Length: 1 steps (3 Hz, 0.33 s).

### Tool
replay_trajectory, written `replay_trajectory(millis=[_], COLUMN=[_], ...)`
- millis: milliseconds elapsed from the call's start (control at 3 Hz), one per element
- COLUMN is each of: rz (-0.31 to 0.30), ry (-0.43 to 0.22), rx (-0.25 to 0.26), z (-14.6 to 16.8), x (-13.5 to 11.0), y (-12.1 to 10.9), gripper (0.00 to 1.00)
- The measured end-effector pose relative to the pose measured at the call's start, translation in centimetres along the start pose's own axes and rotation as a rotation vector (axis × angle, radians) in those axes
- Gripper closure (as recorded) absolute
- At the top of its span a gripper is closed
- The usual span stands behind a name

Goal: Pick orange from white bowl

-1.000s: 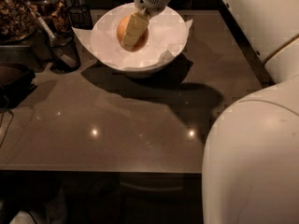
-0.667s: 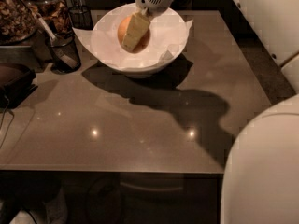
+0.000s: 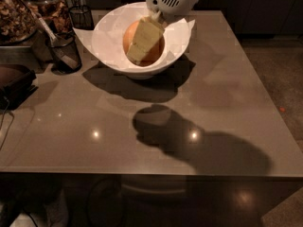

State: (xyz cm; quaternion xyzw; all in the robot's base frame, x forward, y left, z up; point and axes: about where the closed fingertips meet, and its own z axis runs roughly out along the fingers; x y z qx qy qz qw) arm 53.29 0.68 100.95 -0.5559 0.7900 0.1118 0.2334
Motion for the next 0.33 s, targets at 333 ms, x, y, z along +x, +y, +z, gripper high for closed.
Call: replay_trajectory(millis=[333], rz=[-0.001], ry=[0.000], rx=[0.001], z=[-0.07], x=[-0.02], y=[0.07], gripper=[1.00])
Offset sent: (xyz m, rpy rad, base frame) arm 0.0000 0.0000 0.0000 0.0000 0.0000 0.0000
